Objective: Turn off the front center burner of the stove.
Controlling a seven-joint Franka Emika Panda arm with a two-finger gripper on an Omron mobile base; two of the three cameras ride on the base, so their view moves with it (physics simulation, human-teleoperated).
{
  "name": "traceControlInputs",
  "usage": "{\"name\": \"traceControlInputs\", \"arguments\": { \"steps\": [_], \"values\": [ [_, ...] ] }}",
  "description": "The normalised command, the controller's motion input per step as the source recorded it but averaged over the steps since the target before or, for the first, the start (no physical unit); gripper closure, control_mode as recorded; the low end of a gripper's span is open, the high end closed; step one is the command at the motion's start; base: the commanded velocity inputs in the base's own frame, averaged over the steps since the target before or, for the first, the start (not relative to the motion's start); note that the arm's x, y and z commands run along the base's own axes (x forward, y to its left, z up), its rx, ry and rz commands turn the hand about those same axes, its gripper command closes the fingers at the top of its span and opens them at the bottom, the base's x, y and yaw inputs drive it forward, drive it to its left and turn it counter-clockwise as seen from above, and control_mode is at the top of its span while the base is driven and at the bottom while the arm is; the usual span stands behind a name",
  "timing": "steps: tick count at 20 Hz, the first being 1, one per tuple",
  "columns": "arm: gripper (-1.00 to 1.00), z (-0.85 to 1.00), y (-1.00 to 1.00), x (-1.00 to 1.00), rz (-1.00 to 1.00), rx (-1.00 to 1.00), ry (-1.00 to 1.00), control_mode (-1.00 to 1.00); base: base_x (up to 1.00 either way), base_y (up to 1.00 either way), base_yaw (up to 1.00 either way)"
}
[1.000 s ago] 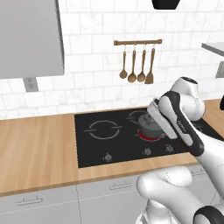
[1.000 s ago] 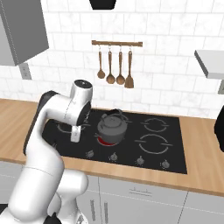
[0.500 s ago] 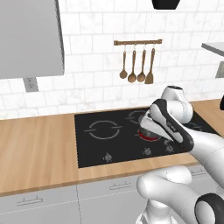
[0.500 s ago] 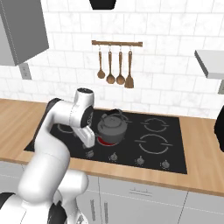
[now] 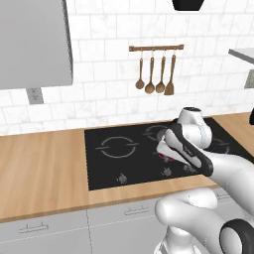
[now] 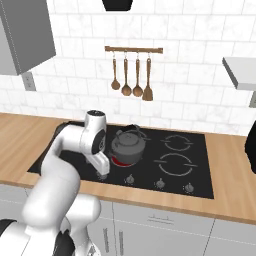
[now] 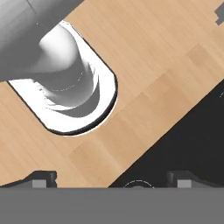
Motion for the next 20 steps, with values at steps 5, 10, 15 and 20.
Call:
{"name": "traceControlInputs", "arguments": {
  "steps": [5,10,15,20],
  "values": [
    [-1.0,-0.32,-0.01,0.25,0.0,0.0,-0.01,-1.0,0.0,0.0,0.0],
    [-1.0,-0.24,-0.09,0.32,0.0,0.0,0.0,-1.0,0.0,0.0,0.0],
    [-1.0,-0.29,-0.03,0.27,0.0,0.0,0.0,-1.0,0.0,0.0,0.0],
    [-1.0,-0.25,0.0,0.27,0.0,0.0,0.0,-1.0,0.0,0.0,0.0]
  ]
}}
